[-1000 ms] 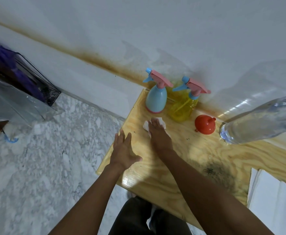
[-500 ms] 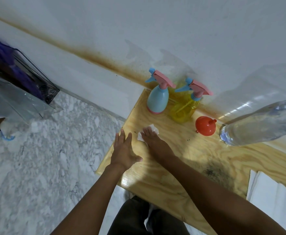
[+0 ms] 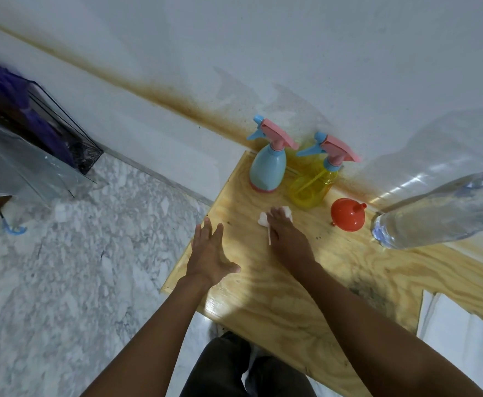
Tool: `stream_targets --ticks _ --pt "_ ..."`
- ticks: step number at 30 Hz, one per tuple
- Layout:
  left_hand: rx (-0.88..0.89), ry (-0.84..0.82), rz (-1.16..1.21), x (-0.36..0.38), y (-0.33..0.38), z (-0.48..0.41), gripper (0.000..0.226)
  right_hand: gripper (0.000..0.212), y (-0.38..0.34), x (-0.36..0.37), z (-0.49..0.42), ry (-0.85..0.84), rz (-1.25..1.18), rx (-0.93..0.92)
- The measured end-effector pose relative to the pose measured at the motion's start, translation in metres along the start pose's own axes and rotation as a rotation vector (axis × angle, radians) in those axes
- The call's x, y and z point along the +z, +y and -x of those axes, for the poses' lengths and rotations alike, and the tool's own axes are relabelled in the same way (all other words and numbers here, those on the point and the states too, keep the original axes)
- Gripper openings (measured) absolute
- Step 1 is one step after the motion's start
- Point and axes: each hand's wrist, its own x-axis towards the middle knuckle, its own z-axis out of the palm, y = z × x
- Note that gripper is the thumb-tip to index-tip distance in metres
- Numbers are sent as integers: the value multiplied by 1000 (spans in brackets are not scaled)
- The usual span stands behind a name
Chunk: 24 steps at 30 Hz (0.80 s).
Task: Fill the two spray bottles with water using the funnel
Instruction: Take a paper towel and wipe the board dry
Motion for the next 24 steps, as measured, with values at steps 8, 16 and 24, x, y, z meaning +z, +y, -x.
stream_targets --ticks 8,16,24 --pt "7 8 -13 1 0 -1 117 47 -12 26 37 -159 111 -98" --pt "22 26 17 3 -4 -2 117 46 -45 26 -30 -162 135 -222" --pt "11 1 6 3 -6 -3 117 49 -6 -11 0 -135 169 -62"
